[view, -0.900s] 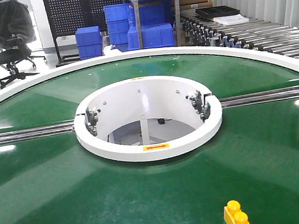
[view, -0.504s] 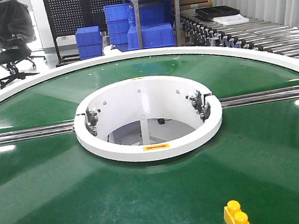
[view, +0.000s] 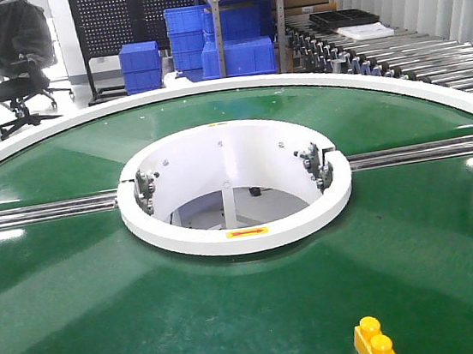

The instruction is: Pick red and yellow blocks into blue bin

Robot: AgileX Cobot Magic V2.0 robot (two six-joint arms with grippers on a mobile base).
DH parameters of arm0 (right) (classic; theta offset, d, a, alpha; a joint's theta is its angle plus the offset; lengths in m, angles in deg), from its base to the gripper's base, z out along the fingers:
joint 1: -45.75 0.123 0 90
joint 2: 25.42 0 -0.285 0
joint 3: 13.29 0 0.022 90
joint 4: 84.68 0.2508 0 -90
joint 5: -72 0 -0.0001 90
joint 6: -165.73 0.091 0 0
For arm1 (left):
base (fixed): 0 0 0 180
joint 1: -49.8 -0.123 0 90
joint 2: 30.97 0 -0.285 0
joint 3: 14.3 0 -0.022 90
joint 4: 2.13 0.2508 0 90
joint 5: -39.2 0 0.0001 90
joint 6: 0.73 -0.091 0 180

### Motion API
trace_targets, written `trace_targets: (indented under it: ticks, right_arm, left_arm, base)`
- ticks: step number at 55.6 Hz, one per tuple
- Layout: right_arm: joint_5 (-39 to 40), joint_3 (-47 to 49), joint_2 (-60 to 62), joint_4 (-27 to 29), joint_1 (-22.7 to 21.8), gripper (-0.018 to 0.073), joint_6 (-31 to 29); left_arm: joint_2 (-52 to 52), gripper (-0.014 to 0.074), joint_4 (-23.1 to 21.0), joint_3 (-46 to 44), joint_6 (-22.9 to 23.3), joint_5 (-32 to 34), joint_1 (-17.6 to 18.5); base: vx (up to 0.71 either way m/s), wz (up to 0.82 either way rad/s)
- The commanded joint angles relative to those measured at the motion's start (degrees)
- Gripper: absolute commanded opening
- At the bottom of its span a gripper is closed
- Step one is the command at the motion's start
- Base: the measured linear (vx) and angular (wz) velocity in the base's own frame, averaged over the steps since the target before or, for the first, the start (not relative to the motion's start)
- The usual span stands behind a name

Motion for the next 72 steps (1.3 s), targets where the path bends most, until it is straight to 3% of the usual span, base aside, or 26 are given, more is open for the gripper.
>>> trace_targets:
  ticks: [1, 6, 7, 19, 24, 30, 40, 54, 63, 72]
  right_arm:
    - [10.79, -0.37, 0.40, -0.12, -0.25, -0.0010, -0.09]
    - [18.80, -0.16, 0.40, -0.38, -0.25, -0.0010, -0.09]
    - [19.85, 1.70, 0.40, -0.38, -0.25, -0.0010, -0.09]
    - [7.34, 21.50, -4.01, -0.43, -0.25, -0.0010, -6.18]
    - [3.37, 31.44, -10.87, -0.43, -0.25, -0.0010, -10.07]
    - [2.53, 38.74, -20.60, -0.43, -0.25, -0.0010, -10.60]
    - [4.72, 41.85, -33.28, -0.18, -0.25, -0.0010, -10.54]
    - [3.88, 41.79, -38.75, -0.24, -0.25, 0.0016, -10.64]
    - [3.68, 41.79, -38.75, -0.24, -0.25, 0.0141, -10.64]
    - [2.04, 41.79, -38.75, -0.24, -0.25, 0.0414, -10.64]
  left_arm:
    - [-0.40, 0.0002, -0.23, -1.58, 0.81, 12.89, 0.04]
    - [-0.40, 0.0002, -0.23, -1.87, 2.94, 21.46, 0.04]
    - [-0.32, 0.0002, -0.16, -4.53, 5.25, 22.75, 0.04]
    - [8.86, 0.0002, -0.05, -26.14, 2.70, 4.73, 0.04]
    - [16.48, 0.0002, 0.19, -36.02, -1.26, 0.89, 0.04]
    - [27.69, 0.0002, 0.19, -45.04, -5.21, -0.30, 0.04]
    - [39.05, 0.0002, 0.14, -49.45, -5.49, 0.84, 0.04]
    - [43.56, 0.0027, 0.14, -49.38, -5.49, 1.13, 0.04]
    - [43.56, 0.0146, 0.14, -49.38, -5.49, 0.93, 0.04]
    - [43.56, 0.0364, 0.14, -49.38, -5.49, 0.73, 0.04]
  base:
    - [0.00, 0.00]
    - [0.00, 0.00]
    - [0.00, 0.00]
    - [0.00, 0.00]
    - [0.00, 0.00]
    - [0.00, 0.00]
    - [0.00, 0.00]
    - [0.00, 0.00]
    - [0.00, 0.00]
    - [0.00, 0.00]
